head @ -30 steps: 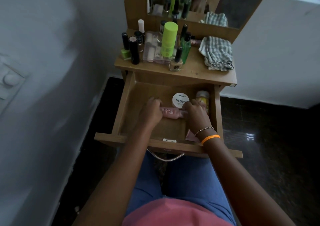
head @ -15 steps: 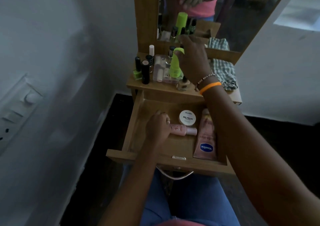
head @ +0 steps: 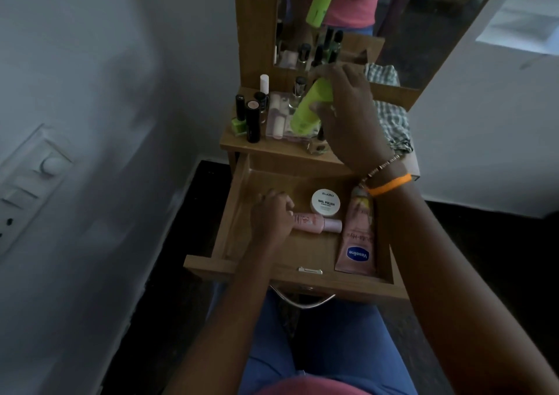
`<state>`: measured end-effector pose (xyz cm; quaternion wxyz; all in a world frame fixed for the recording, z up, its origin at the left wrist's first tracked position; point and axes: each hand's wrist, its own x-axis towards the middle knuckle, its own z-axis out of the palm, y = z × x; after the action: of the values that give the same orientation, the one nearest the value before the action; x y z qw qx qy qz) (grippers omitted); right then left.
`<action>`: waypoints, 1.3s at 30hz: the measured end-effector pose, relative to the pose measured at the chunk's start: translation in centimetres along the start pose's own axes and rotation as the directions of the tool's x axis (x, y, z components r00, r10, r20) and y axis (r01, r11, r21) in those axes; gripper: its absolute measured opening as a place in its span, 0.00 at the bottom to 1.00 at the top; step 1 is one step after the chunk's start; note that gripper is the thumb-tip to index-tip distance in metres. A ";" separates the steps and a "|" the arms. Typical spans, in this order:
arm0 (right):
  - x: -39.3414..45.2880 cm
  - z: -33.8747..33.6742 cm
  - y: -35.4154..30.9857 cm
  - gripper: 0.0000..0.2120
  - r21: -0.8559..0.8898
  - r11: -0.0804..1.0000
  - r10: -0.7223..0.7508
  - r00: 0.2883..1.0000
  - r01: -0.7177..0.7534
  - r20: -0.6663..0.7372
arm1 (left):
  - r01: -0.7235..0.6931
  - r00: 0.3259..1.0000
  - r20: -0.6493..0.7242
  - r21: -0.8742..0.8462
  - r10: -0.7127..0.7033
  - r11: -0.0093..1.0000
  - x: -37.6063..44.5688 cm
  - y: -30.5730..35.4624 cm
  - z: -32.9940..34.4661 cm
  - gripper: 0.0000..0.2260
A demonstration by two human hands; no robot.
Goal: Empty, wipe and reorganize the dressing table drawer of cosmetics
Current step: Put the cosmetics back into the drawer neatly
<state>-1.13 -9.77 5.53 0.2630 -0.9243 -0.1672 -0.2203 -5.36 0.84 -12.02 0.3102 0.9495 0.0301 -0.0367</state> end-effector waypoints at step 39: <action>-6.4 16.8 2.3 0.21 0.130 0.862 0.414 0.828 -0.490 0.379 | 0.184 0.982 0.098 -0.349 -0.160 0.919 -0.9 -2.8 -4.6 0.27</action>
<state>-0.23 -3.42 -11.42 0.3763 -0.9259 -0.0085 0.0307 -6.26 5.73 -9.88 0.4735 0.8694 0.1092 -0.0897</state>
